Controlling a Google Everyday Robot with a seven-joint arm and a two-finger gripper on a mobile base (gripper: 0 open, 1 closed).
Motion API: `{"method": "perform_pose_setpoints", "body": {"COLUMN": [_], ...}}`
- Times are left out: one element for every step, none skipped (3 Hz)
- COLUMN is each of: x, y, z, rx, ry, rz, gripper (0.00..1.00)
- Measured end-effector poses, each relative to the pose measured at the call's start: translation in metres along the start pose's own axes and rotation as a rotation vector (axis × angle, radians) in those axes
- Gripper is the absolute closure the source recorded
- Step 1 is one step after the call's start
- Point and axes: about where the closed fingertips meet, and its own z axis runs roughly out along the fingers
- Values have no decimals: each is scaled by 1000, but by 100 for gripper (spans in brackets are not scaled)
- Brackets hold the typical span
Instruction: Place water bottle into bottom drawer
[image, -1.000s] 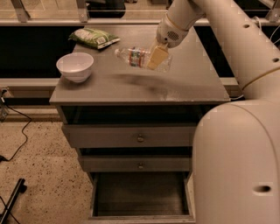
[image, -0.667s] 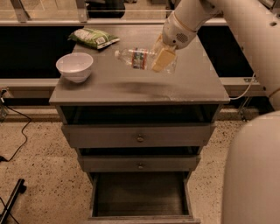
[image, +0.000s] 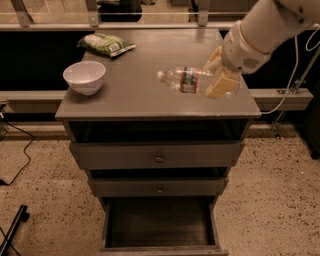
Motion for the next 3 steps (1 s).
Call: {"method": "perform_pose_setpoints", "body": {"x": [60,78,78], "y": [53,85,86], "z": [6,28,31], "rx": [-2,-73,-74], "ry": [97,126,125], "rz": [57,74,74], "gripper": [100,100,100]}}
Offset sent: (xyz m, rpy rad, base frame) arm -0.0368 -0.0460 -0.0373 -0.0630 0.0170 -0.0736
